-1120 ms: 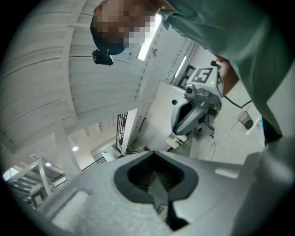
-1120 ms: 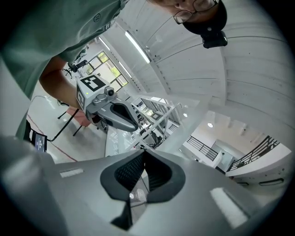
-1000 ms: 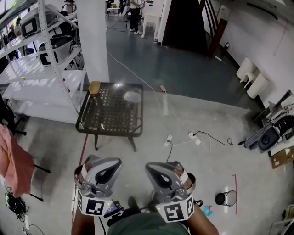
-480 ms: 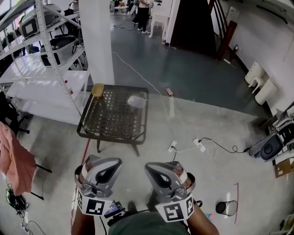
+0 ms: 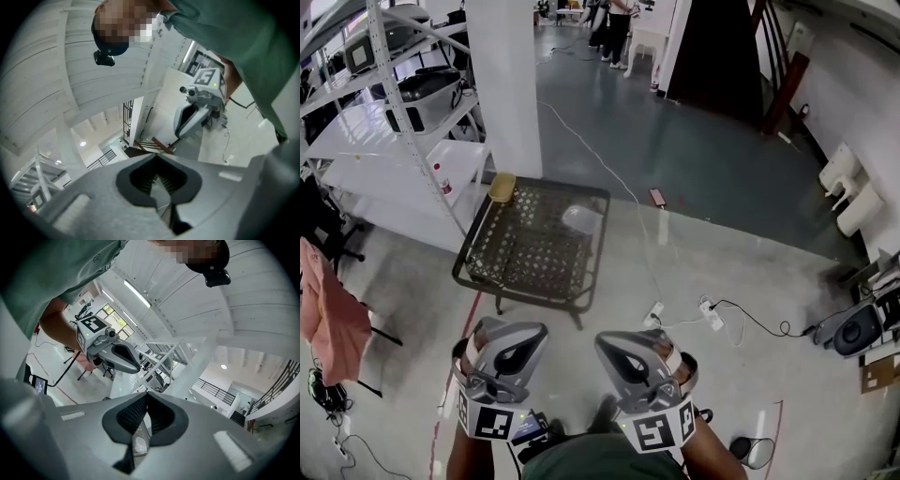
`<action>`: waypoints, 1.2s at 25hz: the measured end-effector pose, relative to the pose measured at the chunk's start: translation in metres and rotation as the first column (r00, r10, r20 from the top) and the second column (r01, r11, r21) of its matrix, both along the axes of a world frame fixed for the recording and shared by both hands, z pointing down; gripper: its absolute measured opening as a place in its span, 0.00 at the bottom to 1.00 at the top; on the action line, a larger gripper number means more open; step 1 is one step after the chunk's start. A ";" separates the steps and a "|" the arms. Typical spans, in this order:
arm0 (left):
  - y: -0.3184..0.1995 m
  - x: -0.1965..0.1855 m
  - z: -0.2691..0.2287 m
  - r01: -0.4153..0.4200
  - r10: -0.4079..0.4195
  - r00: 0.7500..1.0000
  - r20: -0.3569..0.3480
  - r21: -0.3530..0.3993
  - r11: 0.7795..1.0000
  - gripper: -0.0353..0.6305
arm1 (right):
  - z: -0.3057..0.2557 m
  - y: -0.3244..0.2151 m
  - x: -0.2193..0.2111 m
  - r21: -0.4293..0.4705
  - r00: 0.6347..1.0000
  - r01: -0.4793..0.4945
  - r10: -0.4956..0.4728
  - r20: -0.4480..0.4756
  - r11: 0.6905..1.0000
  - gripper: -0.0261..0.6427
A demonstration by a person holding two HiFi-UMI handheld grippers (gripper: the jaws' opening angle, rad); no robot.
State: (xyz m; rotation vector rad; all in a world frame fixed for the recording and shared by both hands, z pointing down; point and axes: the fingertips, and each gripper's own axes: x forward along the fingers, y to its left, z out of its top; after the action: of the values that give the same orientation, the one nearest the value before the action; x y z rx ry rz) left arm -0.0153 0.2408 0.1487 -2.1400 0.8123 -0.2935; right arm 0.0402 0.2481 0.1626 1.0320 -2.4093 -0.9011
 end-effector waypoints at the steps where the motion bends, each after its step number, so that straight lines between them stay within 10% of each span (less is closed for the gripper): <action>1: -0.007 0.005 0.001 0.009 -0.009 1.000 0.002 -0.003 1.000 0.06 | 0.001 -0.007 0.004 -0.003 1.000 0.011 -0.011 0.002 1.000 0.05; 15: -0.069 0.065 0.009 0.077 -0.076 0.996 0.044 -0.018 0.997 0.06 | 0.011 -0.073 0.066 -0.014 0.996 0.076 -0.075 0.047 0.997 0.05; 30: -0.224 0.032 0.019 -0.048 0.048 0.999 0.014 -0.030 0.998 0.06 | 0.022 -0.213 0.040 -0.060 0.997 -0.072 0.074 0.029 0.996 0.05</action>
State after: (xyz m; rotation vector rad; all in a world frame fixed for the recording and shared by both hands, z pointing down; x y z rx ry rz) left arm 0.0164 0.0171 0.1678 -2.1797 0.7512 -0.2977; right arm 0.0806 0.0355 0.1846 1.1121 -2.3916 -0.7903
